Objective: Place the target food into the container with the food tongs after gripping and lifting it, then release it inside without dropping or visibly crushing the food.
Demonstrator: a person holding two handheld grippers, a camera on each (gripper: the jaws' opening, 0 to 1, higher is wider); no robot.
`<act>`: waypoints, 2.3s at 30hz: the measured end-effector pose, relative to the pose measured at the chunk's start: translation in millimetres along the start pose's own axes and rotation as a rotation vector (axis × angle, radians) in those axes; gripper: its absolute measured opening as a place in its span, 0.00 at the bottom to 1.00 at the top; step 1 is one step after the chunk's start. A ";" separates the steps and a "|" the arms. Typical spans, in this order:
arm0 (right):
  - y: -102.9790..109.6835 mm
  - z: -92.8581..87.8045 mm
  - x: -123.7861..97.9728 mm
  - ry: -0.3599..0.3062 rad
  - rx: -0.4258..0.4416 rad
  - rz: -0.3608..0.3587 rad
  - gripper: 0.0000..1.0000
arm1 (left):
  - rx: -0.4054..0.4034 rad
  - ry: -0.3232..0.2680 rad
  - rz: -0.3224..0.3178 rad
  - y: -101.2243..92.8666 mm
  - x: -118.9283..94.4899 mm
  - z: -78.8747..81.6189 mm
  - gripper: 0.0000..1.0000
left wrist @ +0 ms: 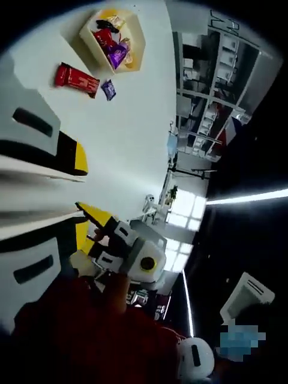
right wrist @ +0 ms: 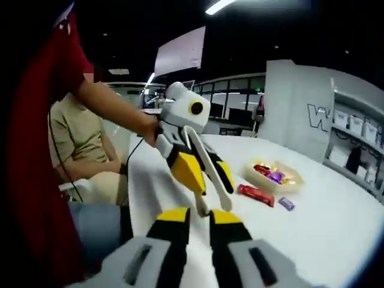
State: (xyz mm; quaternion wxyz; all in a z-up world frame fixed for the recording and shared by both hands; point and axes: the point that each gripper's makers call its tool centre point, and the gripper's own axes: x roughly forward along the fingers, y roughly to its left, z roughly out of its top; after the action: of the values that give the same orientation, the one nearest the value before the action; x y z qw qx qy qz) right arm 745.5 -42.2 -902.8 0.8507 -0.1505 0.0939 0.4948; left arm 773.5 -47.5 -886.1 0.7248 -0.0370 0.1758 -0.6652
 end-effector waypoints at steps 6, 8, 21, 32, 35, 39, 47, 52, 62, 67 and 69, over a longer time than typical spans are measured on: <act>7.9 5.4 -0.4 -0.038 0.078 0.065 0.01 | -0.027 -0.008 -0.043 -9.4 -2.0 0.7 0.25; 12.4 12.3 -4.5 -0.092 0.151 0.106 0.00 | -0.042 -0.029 -0.064 -15.3 -3.9 5.0 0.26; 20.8 34.1 -15.1 -0.280 0.271 0.175 0.00 | -0.057 -0.178 -0.109 -30.1 -5.8 35.6 0.30; 20.8 48.2 -23.5 -0.343 0.332 0.227 0.00 | -0.064 -0.242 -0.130 -40.3 -5.1 51.7 0.30; 21.1 51.5 -25.0 -0.350 0.334 0.235 0.00 | -0.060 -0.243 -0.129 -41.1 -5.4 53.6 0.30; 21.6 56.5 -26.7 -0.356 0.329 0.249 0.00 | -0.055 -0.245 -0.131 -42.9 -6.4 55.9 0.30; 19.6 65.3 -33.4 -0.385 0.344 0.278 0.00 | -0.005 -0.236 -0.128 -51.1 -5.3 58.9 0.29; 19.3 63.8 -32.5 -0.379 0.358 0.290 0.00 | 0.042 -0.219 -0.112 -54.3 -4.0 58.2 0.28; 16.8 65.0 -28.6 -0.360 0.373 0.302 0.00 | 0.084 -0.218 -0.080 -53.3 -5.8 60.4 0.28; 12.0 65.1 -27.1 -0.367 0.394 0.267 0.00 | 0.000 -0.218 -0.053 -47.4 -6.0 60.6 0.25; 2.3 60.8 -23.0 -0.359 0.395 0.203 0.00 | 0.032 -0.219 -0.016 -40.7 -4.9 61.0 0.25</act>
State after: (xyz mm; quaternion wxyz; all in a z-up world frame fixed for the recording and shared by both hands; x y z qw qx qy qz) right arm 732.8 -38.7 -839.1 0.8128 0.1182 0.0511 0.5681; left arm 753.1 -58.3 -816.4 0.7348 -0.0996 0.0847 -0.6656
